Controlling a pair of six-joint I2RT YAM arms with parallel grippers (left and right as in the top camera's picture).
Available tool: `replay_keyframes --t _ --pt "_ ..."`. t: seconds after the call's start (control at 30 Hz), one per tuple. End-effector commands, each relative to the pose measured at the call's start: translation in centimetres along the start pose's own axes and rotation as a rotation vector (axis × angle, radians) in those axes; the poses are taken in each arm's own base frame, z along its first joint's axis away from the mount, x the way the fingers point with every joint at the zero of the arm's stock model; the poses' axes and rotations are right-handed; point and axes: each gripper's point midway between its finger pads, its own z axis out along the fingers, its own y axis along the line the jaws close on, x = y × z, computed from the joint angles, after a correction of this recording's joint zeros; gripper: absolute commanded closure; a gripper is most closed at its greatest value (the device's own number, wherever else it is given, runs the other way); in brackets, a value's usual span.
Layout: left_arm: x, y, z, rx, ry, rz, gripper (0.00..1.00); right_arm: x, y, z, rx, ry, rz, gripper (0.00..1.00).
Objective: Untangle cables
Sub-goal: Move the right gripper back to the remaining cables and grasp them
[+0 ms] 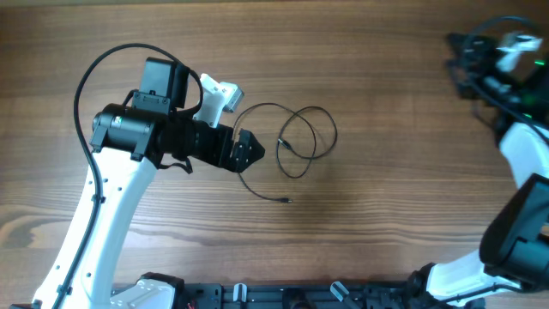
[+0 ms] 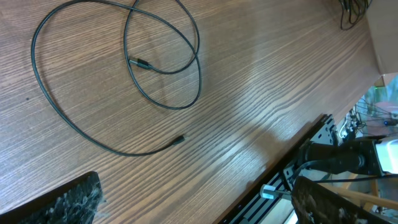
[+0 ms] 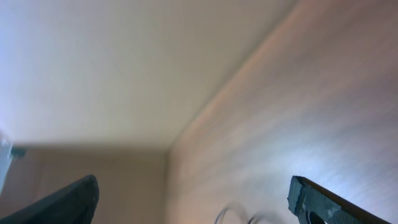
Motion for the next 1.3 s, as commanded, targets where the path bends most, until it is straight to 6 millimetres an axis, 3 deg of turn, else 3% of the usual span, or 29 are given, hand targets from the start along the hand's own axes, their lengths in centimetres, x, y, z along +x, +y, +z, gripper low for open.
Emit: replay_keyframes --t 0.0,0.17,0.3,0.53,0.67,0.8,0.97,1.27 --pt "0.0 0.1 0.1 0.000 0.003 -0.002 0.00 6.9 3.2 3.5 -0.078 0.241 0.030 0.00" --pt "0.3 1.2 0.0 -0.067 0.014 -0.044 0.00 15.0 4.0 4.4 -0.099 0.517 0.130 0.00" --pt "1.1 1.9 0.0 -0.112 0.044 -0.079 0.01 21.2 0.9 3.6 0.049 0.656 0.165 0.00" --pt "1.4 2.0 -0.1 -0.118 0.056 -0.085 0.00 29.3 -2.7 0.9 0.323 0.884 0.072 0.00" --pt "1.4 2.0 -0.1 -0.118 0.057 -0.085 0.00 31.4 -4.7 0.2 0.487 0.937 -0.039 0.00" --pt "1.5 2.0 -0.1 -0.118 0.059 -0.085 0.00 33.5 -5.2 0.2 0.571 0.973 -0.108 0.00" --pt "1.3 2.6 -0.1 -0.151 0.055 -0.078 0.00 34.2 -6.7 1.2 0.777 0.860 -0.131 0.00" --pt "1.5 2.8 -0.2 -0.166 0.058 -0.107 0.00 36.3 -4.2 6.2 0.611 0.788 -0.342 0.00"
